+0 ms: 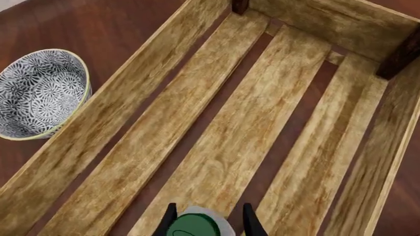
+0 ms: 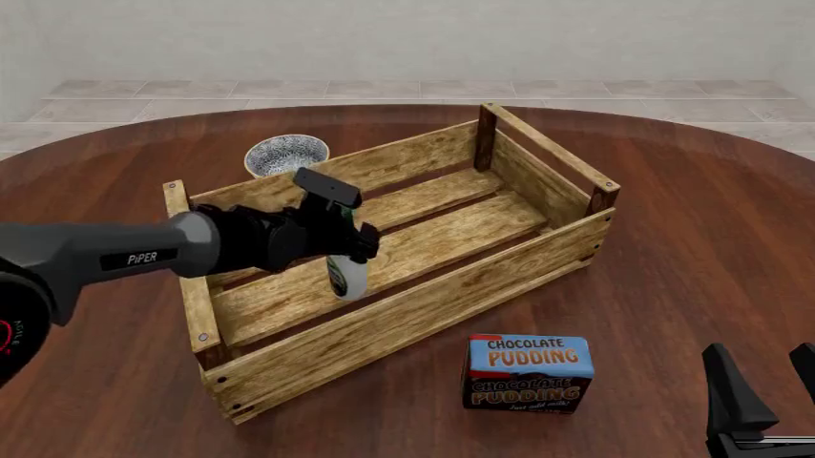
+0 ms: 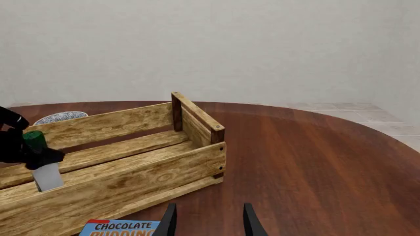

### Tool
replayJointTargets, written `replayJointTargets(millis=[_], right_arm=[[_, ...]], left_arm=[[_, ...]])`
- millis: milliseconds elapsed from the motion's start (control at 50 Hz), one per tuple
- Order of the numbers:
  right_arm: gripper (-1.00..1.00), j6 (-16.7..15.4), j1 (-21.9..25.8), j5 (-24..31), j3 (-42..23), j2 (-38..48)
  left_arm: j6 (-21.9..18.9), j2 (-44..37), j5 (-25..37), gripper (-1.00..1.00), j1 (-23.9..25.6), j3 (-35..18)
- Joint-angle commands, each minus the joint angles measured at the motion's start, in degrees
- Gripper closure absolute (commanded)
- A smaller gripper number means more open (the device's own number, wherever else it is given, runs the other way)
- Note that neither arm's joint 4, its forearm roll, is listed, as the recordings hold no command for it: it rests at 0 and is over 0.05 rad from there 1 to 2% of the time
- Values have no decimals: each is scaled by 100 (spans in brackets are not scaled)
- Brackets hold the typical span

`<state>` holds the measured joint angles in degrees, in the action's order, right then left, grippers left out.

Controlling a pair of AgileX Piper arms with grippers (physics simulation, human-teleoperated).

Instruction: Pick up the salad dressing and put it in the tray.

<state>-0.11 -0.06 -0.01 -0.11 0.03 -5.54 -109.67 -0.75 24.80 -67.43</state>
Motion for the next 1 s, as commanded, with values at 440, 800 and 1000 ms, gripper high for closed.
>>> replayJointTargets(millis=[440, 800, 1000], right_arm=[[-100, 0, 0, 2, 0, 0], [-100, 0, 0, 0, 0, 0], [-100, 0, 1, 1, 0, 0]], left_arm=[[-105, 291, 140, -100, -8, 129], [-83, 897, 320, -100, 14, 242], [-201, 1426, 436, -100, 7, 357]])
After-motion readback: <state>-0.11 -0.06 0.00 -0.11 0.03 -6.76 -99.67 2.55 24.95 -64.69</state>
